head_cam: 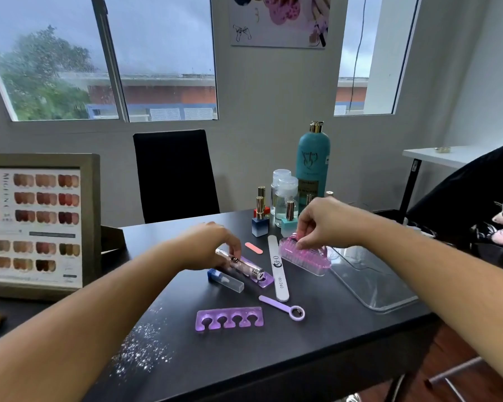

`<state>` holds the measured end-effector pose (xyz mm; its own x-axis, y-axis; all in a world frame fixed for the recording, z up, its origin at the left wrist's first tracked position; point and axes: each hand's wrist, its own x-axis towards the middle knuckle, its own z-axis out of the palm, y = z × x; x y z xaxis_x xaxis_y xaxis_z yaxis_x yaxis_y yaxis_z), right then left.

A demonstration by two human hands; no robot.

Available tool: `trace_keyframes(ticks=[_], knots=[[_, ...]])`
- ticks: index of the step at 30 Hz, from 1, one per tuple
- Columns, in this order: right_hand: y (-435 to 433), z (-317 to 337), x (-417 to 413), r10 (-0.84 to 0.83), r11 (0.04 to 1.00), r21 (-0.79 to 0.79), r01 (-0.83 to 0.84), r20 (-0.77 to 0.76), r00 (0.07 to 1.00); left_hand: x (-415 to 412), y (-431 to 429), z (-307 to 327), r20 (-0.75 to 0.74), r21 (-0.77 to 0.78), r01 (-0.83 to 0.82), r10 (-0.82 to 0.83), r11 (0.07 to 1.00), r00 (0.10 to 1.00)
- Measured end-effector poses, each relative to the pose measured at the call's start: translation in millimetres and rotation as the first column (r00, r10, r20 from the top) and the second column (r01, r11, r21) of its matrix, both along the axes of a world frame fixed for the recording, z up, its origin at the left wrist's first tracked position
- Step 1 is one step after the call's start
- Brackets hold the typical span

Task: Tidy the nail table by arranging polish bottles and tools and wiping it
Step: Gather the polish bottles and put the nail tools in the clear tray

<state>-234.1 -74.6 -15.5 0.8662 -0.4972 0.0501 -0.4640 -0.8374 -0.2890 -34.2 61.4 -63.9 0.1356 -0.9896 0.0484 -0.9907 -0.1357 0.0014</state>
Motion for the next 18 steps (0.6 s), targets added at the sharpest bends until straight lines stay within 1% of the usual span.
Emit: trace_keyframes(ticks=[5, 10, 14, 16, 18], knots=[[-18, 31, -15, -0.066, 0.998, 0.018, 0.064, 0.093, 0.993, -4, -8, 28, -0.01, -0.106, 0.046, -0.048, 0.993, 0.999], [-49, 55, -48, -0.168, 0.986, 0.032, 0.165, 0.15, 0.974, -32, -50, 59, 0.026, -0.219, 0.17, -0.168, 0.961, 0.985], [-71, 55, -74, -0.265, 0.964, 0.012, 0.266, 0.15, 0.952, -64, -90, 67, 0.037, -0.235, 0.276, -0.275, 0.932, 0.961], [-79, 50, -83, -0.303, 0.951, -0.015, 0.308, 0.13, 0.944, -81, -109, 65, 0.059, -0.231, 0.325, -0.321, 0.917, 0.945], [-85, 42, -88, -0.321, 0.946, -0.001, 0.323, 0.102, 0.941, -93, -123, 61, 0.066, -0.208, 0.359, -0.353, 0.91, 0.933]])
